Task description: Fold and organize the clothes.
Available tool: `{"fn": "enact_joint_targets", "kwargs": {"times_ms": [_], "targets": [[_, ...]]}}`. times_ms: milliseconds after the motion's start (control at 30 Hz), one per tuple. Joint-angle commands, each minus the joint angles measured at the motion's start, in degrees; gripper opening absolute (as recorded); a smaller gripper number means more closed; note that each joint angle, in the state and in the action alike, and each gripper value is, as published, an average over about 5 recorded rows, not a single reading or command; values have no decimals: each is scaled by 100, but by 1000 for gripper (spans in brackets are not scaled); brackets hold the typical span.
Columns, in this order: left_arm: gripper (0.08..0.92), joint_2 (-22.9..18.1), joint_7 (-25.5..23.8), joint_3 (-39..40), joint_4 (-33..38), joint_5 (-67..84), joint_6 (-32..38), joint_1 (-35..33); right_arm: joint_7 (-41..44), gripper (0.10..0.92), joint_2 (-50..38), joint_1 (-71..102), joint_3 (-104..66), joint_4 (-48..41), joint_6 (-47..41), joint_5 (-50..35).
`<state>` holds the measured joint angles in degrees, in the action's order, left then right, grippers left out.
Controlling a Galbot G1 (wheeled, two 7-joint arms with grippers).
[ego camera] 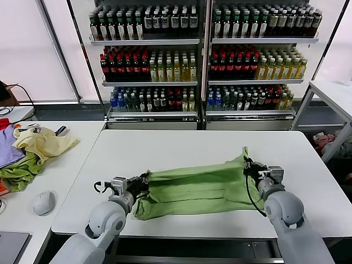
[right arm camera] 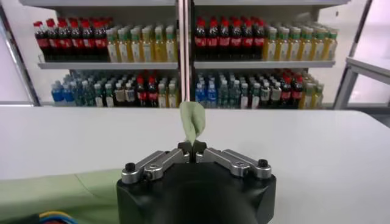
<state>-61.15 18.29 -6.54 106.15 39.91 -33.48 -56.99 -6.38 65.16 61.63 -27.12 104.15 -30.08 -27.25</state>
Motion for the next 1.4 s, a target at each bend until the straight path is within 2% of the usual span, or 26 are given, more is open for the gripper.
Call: {"fn": "enact_joint_targets", "kwargs": {"times_ms": [33, 200, 300, 500, 667, 767, 1000, 1167, 1400], "targets": [[106, 130, -202, -14, 212, -725, 4, -406, -58, 121, 0, 720, -289, 320, -23, 203], [106, 109, -342, 14, 202, -1099, 3, -419, -76, 127, 82, 631, -182, 144, -253, 444], [139, 66, -362, 12, 241, -1316, 5, -469, -61, 178, 123, 618, -132, 128, -292, 624], [305, -203, -138, -210, 639, -1451, 13, -742, -26, 350, 143, 770, -162, 389, -172, 732], [452, -838, 152, -548, 1118, -1575, 127, -1304, -7, 497, 223, 942, -269, 531, -92, 753], [538, -1118, 313, -592, 1064, -1913, 284, -1560, -4, 583, 255, 1043, -316, 586, -60, 761], [737, -1436, 607, -597, 605, -2265, 354, -1660, 3, 775, 268, 1158, -375, 622, -4, 764], [817, -1638, 770, -571, 326, -2395, 317, -1573, -2, 821, 280, 1140, -358, 611, 10, 762], [823, -1851, 880, -560, 148, -2457, 229, -1574, -11, 823, 303, 1123, -354, 626, 15, 760]]}}
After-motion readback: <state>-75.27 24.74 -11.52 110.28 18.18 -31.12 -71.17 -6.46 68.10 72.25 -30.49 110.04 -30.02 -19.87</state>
